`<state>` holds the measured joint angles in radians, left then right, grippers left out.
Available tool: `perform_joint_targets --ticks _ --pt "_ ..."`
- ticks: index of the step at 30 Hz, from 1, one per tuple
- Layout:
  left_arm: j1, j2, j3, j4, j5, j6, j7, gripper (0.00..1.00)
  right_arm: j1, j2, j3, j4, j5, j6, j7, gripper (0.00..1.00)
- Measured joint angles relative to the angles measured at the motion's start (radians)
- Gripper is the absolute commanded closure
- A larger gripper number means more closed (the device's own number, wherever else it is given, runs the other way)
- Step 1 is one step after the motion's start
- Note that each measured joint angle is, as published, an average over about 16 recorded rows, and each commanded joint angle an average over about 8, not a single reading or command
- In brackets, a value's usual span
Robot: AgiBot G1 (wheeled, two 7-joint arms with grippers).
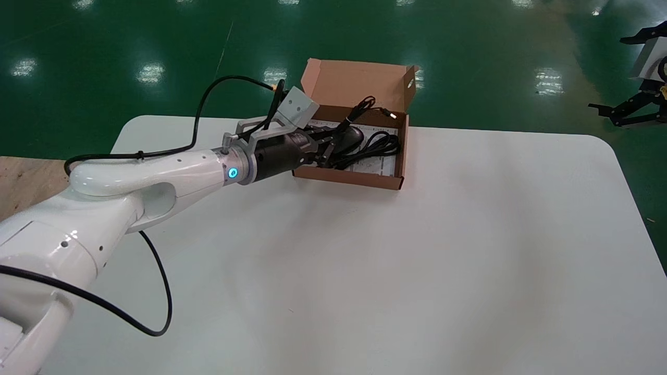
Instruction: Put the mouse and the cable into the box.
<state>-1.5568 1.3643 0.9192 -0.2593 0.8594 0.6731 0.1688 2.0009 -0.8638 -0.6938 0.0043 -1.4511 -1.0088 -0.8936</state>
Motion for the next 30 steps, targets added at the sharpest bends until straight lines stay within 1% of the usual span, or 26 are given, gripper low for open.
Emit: perform_joint_targets --ticks 9,15,21,30 --pt "0.002 -0.005 -0.007 -0.006 0.002 0.005 0.001 0.00 -0.006 0.000 0.002 0.007 0.004 -0.001 0.006 0.00" --pt "0.019 -0.032 -0.033 -0.044 -0.002 0.036 -0.010 0.00 -0.040 0.008 0.018 0.054 0.031 -0.016 0.045 0.00" --pt "0.055 -0.088 -0.080 -0.120 -0.011 0.097 -0.036 0.00 -0.108 0.027 0.048 0.148 0.084 -0.052 0.125 0.00" --pt "0.127 -0.199 -0.174 -0.271 -0.031 0.218 -0.090 0.00 -0.245 0.064 0.109 0.338 0.190 -0.124 0.285 0.00"
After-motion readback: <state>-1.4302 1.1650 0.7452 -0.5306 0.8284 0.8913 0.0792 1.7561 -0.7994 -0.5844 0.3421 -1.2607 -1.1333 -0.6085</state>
